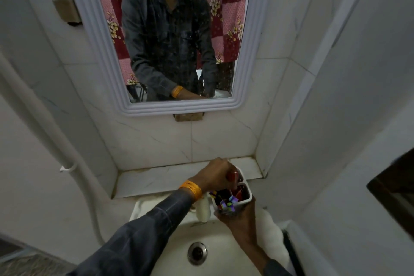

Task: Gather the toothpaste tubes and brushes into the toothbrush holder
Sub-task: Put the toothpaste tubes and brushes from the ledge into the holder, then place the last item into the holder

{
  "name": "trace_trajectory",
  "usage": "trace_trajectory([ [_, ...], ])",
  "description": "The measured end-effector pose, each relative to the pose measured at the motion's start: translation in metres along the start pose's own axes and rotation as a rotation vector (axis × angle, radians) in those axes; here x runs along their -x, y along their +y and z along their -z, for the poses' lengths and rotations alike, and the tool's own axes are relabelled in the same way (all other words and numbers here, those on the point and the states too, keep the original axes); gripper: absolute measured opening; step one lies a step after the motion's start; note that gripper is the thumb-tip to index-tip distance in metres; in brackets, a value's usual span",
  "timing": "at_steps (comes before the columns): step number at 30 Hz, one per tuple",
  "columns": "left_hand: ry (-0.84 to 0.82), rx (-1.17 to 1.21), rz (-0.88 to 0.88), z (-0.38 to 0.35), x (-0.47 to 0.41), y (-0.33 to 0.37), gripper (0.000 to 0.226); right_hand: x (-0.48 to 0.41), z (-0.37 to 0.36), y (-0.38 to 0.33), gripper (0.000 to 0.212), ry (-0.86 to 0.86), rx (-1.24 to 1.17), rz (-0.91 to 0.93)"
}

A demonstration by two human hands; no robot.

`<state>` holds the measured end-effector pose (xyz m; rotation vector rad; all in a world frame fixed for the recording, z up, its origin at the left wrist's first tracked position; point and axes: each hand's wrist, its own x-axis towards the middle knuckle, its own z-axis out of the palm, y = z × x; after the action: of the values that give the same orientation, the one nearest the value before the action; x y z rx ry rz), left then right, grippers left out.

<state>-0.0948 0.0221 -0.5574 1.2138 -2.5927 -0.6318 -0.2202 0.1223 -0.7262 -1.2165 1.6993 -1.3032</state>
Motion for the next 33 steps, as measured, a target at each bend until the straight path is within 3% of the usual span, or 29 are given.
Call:
trace_trajectory([
  [3,-0.032,-0.025,-0.041,-0.007,-0.008,0.004,0.021,-0.006,-0.01,0.023,0.122,0.002,-0.005,-0.039],
  [6,-0.06,-0.073,-0.071,-0.01,-0.014,0.006,0.014,-0.013,-0.016,0.044,0.123,-0.002,0.027,-0.09],
  [10,-0.088,-0.106,-0.077,-0.017,-0.015,0.001,0.023,-0.006,-0.013,0.026,0.127,-0.001,-0.021,-0.083],
  [15,0.106,0.0,-0.02,0.001,-0.013,-0.011,0.01,0.004,-0.015,0.007,0.126,0.13,0.01,-0.056],
  [19,0.244,0.031,0.114,0.011,-0.006,-0.034,0.014,0.014,-0.026,-0.001,0.129,0.212,0.03,-0.056],
  [26,0.31,0.089,0.296,0.009,0.005,-0.069,0.027,0.005,-0.023,-0.033,0.121,0.236,0.006,-0.055],
  [33,0.362,-0.028,0.263,0.016,-0.009,-0.071,0.044,-0.038,0.014,-0.059,0.115,0.321,-0.021,-0.046],
])
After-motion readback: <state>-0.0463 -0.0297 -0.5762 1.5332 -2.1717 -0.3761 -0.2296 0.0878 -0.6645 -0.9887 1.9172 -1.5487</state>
